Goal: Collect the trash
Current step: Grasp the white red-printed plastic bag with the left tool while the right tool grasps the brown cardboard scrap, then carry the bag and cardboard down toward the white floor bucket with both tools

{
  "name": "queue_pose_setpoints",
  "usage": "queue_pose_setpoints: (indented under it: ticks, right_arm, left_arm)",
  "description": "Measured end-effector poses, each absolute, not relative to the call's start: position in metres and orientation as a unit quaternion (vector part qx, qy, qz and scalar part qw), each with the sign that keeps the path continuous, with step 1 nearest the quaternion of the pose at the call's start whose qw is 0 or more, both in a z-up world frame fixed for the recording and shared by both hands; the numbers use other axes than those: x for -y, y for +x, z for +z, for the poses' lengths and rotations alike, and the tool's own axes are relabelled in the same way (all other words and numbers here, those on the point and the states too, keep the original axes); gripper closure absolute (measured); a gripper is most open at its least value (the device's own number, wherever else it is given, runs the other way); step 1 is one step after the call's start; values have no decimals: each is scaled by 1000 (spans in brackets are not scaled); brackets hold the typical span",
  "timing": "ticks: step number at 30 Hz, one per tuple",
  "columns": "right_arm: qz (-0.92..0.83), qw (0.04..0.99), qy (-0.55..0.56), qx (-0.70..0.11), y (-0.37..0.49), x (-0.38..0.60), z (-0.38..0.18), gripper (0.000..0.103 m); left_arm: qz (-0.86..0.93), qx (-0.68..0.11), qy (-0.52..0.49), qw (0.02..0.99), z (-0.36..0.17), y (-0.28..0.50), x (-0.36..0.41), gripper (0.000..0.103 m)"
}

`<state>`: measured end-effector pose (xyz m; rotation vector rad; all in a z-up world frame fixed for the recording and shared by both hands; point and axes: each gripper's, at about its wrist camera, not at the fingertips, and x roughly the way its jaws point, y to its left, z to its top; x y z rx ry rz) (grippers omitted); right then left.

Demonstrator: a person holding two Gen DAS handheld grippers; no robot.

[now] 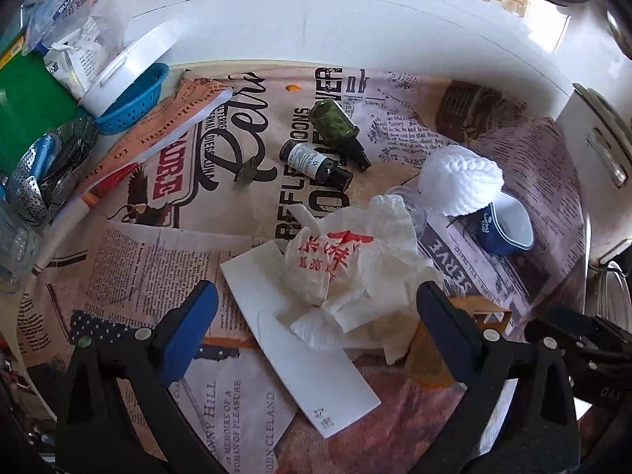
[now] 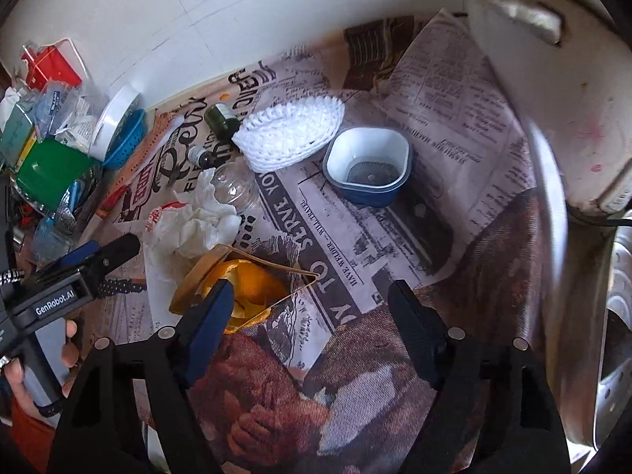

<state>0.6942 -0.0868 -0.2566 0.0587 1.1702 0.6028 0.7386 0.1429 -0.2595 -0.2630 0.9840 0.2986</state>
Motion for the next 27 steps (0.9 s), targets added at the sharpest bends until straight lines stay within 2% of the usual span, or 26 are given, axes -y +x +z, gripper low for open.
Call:
queue_pose_setpoints:
  ticks: [5, 7, 9, 11, 13, 18, 23, 27]
  right_arm:
    - [296, 760, 26, -578, 709, 77, -284, 52]
    - [301, 753, 30, -584, 711, 76, -291, 60]
    - [306, 749, 31, -587, 713, 76, -294, 74]
    - [308, 750, 29, -585, 714, 76, -295, 83]
    - [309, 755, 29, -577, 714, 78, -293, 86]
    - [313, 765, 37, -562, 711, 90, -286, 93]
    - [311, 780, 51, -541, 711, 94, -276, 98]
    - [315, 793, 54, -518, 708, 101, -261, 99]
  left_arm:
    - [132, -486, -164, 848, -278, 759, -148, 19]
    - [127, -491, -174, 844, -282, 763, -148, 28]
    - [120, -491, -183, 843, -283, 765, -147, 43]
    - [117, -486, -187, 846, -283, 764, -145, 48]
    - [115, -478, -183, 851, -280, 762, -142, 56]
    - [112, -472, -159, 860, -274, 757, -133, 63]
    - [112, -453, -154, 871, -259, 746, -130, 69]
    - [112, -428, -150, 884, -238, 732, -129, 70]
